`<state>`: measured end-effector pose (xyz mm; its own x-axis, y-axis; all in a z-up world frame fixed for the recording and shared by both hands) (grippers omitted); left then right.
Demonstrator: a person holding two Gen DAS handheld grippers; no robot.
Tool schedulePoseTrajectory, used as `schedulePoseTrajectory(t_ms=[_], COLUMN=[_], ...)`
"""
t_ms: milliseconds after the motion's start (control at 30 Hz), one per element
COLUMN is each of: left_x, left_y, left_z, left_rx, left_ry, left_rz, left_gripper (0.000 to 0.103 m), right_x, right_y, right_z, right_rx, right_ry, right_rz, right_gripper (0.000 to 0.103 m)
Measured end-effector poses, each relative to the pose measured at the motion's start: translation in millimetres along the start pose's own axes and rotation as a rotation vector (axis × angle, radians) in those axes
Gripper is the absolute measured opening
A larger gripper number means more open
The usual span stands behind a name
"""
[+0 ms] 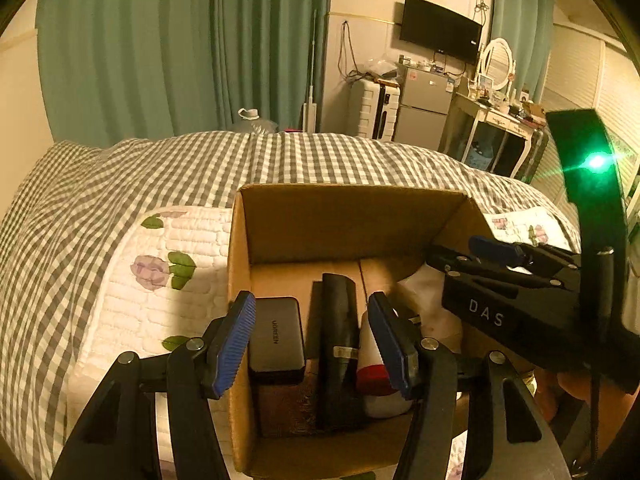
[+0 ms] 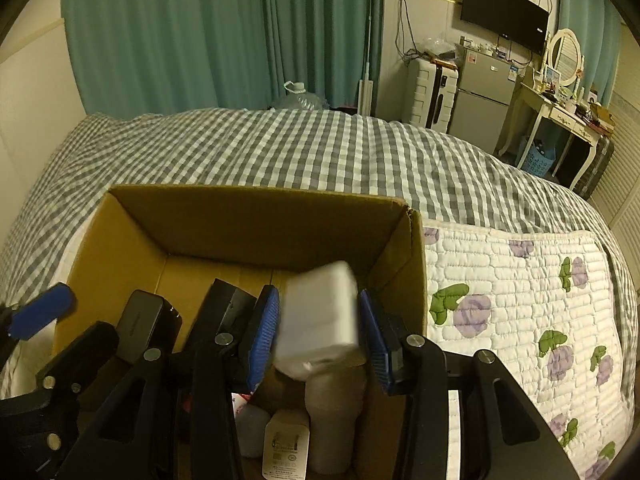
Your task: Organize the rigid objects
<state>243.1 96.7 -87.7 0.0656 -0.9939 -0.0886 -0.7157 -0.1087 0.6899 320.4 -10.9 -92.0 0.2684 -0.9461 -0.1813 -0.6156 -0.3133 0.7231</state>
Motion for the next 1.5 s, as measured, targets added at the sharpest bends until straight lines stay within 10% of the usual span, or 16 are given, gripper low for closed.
schedulePoseTrajectory(t_ms=[667, 1033, 1500], left_x=[11, 17, 21], left_y=[116, 194, 205], left_z=[-49, -28, 38], left_rx=[0.213, 0.32, 0.341], left_ry=[0.032, 0.02, 0.004], left_rz=[-0.044, -0.124, -0.188], left_gripper=[0.07, 0.074, 0.075], right_x=[13, -1, -1], right_y=[145, 275, 272], right_z=[-29, 9, 77], right_rx=[0.176, 0.349, 0.435], right_ry=[0.009, 0.036, 0.037], right_rz=[0.067, 0.055, 0.027], right_gripper=[0.071, 0.103, 0.103])
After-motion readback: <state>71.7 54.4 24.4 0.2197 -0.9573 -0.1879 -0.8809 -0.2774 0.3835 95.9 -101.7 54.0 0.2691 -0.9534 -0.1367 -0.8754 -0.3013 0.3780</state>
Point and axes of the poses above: each gripper's, at about its wrist camera, not at the fingertips, and y roughly against the way its jaws point, x to its right, z to its underside, the point moved 8 cm from there along -y, roughly the way its jaws point, and after that the axes turned 12 degrees about -z, right-handed, at the moved point
